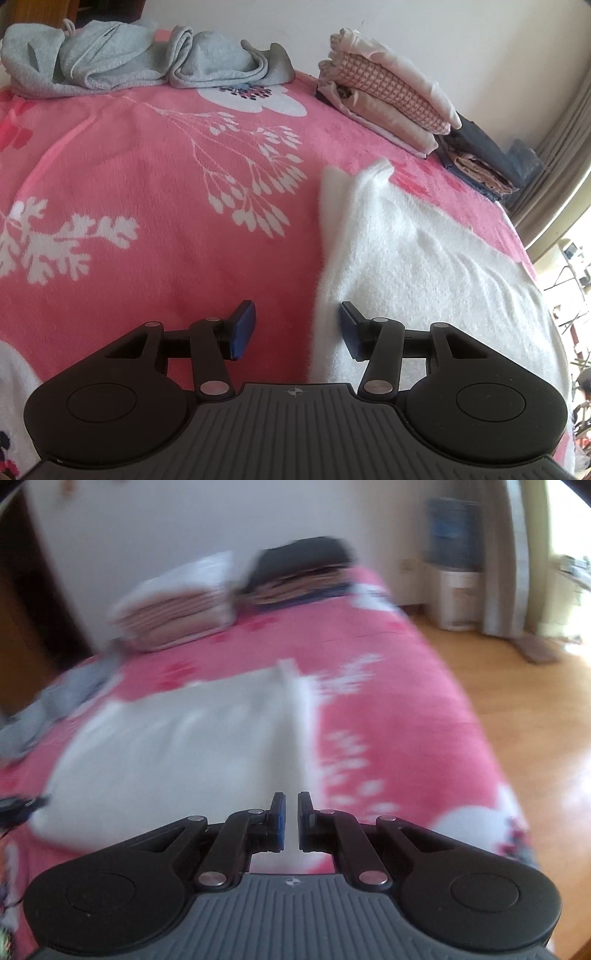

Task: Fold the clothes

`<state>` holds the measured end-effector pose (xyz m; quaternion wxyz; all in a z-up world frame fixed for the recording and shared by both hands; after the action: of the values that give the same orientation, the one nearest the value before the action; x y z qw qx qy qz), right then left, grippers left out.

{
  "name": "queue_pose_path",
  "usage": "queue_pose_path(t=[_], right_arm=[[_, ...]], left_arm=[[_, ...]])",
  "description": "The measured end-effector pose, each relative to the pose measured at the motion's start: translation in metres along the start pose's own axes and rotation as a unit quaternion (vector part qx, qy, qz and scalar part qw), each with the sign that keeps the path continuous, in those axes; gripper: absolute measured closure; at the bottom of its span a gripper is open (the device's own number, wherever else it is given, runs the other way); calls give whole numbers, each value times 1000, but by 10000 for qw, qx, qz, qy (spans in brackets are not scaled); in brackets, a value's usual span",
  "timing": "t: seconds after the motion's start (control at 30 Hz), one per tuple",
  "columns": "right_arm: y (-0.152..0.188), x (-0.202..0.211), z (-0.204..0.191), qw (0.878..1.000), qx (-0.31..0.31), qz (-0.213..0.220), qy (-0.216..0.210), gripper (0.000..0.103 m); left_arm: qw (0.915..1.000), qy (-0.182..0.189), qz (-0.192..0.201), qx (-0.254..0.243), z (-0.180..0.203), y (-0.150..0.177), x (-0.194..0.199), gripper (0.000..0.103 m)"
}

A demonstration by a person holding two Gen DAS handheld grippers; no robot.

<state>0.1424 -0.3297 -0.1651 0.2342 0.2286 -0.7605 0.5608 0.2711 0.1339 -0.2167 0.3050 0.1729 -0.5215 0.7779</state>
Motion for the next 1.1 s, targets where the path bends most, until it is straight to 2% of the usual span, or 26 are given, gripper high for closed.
queue_pose_path(t=[0.07,0.1,0.2,0.27,0.4,0.47,0.53,0.57,0.67,0.7,0.8,0.9,0.97,1.03,1.1], right_arm=[[38,-29,2,9976,100,-656,181,100],[55,-40,7,9958,192,-834,329,103],[50,-30,2,9962,273,-673,482,103],[36,-18,-13,9963,478,-470,539,101],[3,3,-67,9947,999,196,157,101],[-3,-1,-118,9882,1401,341,-513,101],[7,-16,-171,9746,1932,327,-1082,101],[13,-24,-198,9655,2201,312,-1354,101],[33,-56,-259,9485,2364,128,-2105,102],[43,-74,-273,9474,2379,12,-2143,102],[84,-130,-275,9494,2542,-763,-1677,102],[63,-122,-274,9536,2206,-1063,-1753,102],[40,-117,-270,9593,2017,-916,-1750,102],[12,-125,-267,9646,2072,-661,-1491,101],[-16,-137,-266,9689,2042,-481,-1310,101]], left_arm=[[9993,150,-42,329,-6,1,0,53],[9984,232,-62,517,-9,0,1,53],[9945,432,25,950,-19,-6,10,54],[9948,309,230,942,-29,-13,16,54],[9909,213,354,1279,-50,-15,22,54],[9896,246,395,1360,-54,-16,26,54],[9895,289,450,1339,-53,-16,32,54],[9897,309,489,1308,-51,-16,37,54],[9904,418,699,1116,-41,-19,53,54],[9906,492,804,989,-33,-21,60,54],[9904,677,1053,590,-9,-21,72,54],[9875,907,1275,203,19,-16,78,54],[9845,1173,1305,-8,41,-8,75,54],[9820,1379,1267,-236,60,1,68,54],[9853,1158,1135,-540,69,13,54,55]])
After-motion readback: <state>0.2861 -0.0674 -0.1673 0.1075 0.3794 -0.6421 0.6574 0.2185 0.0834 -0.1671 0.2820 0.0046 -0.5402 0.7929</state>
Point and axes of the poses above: each gripper's, at about its wrist camera, not at the fingertips, and x roughly against the way its jaws point, z to its right, y to its underside, the point moved 10 cm from there along -x, roughly the way its jaws point, and after that the axes turned 9 degrees about z, right-handed, at the moved point
